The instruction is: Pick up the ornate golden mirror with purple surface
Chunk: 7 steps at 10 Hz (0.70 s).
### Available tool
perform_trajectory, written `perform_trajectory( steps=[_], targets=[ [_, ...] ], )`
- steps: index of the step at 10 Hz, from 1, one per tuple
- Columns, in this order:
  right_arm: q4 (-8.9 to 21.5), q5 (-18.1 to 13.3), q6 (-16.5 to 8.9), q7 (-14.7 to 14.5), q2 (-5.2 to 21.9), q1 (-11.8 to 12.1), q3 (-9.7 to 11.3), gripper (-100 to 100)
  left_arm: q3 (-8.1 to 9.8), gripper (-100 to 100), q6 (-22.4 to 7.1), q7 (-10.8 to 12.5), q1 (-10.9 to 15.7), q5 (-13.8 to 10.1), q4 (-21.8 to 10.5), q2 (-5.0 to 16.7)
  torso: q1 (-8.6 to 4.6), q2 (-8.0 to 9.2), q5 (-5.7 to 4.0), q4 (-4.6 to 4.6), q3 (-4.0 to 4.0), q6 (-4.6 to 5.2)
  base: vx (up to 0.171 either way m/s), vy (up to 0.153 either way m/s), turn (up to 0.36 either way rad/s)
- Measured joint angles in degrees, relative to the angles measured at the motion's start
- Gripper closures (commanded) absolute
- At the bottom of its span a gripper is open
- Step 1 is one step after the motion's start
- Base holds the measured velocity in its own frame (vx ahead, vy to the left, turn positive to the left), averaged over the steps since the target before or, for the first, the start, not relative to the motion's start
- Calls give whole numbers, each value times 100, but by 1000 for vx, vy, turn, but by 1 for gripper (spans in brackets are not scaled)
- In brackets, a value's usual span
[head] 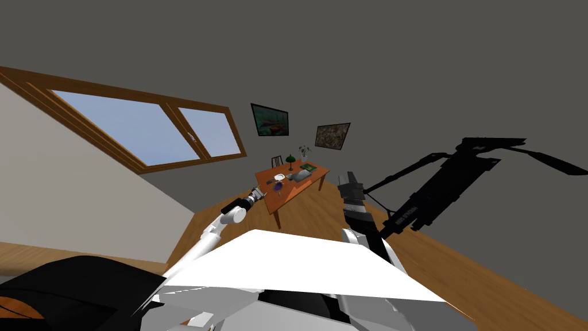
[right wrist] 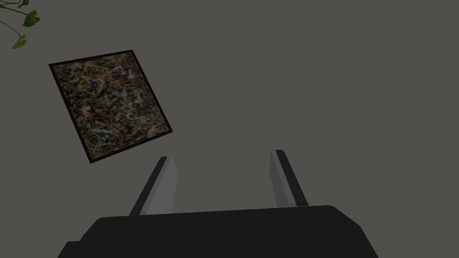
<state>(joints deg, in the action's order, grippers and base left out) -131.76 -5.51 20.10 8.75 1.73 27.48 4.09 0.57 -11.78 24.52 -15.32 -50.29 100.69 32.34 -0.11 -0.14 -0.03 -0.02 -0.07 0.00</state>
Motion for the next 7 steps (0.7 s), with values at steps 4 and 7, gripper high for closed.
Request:
perform_trajectory(
  steps=[4,7],
  targets=[
    [0,0,0,0,0,0,0,0,10,-100,-553,95,68,-430,-187,256,6,5,1,1,2,-1,31,-19,-19],
    [0,0,0,0,0,0,0,0,7,-100,-956,154,185,-843,-423,498,0,-6,0,-1,-3,0,45,-28,-20]
  ],
)
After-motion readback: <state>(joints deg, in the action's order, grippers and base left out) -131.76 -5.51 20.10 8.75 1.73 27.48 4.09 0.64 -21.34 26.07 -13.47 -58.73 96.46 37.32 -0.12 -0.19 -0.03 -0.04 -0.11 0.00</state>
